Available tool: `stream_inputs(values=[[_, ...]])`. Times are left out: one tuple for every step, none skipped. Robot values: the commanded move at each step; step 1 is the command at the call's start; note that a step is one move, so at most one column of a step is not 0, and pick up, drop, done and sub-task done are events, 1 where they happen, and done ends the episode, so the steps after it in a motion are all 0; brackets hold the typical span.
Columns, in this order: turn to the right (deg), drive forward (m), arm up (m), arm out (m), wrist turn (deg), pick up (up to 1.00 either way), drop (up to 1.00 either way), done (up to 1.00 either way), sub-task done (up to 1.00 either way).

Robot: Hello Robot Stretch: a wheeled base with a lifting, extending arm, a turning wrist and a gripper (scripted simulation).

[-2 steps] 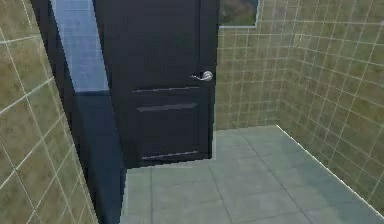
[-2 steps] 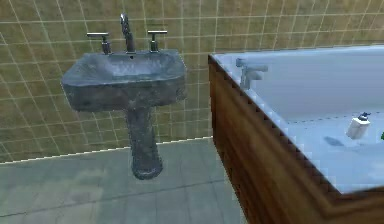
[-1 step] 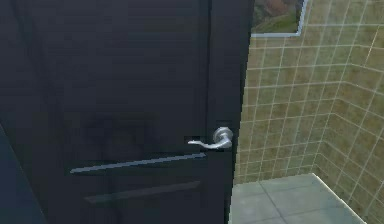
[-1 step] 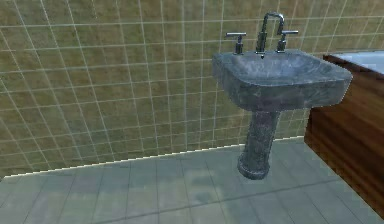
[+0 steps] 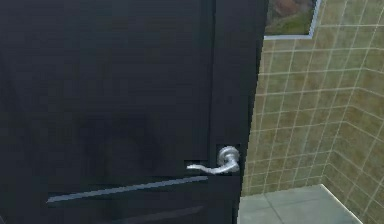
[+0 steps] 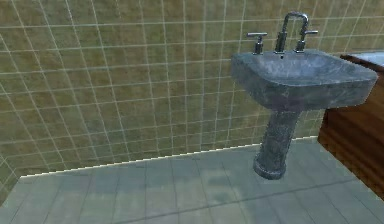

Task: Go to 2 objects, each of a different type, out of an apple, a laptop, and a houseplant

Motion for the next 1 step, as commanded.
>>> stream_inputs(values=[[-45.0, 0.00, 0.00, 0.00, 0.0, 0.00, 0.00, 0.00, 0.00]])
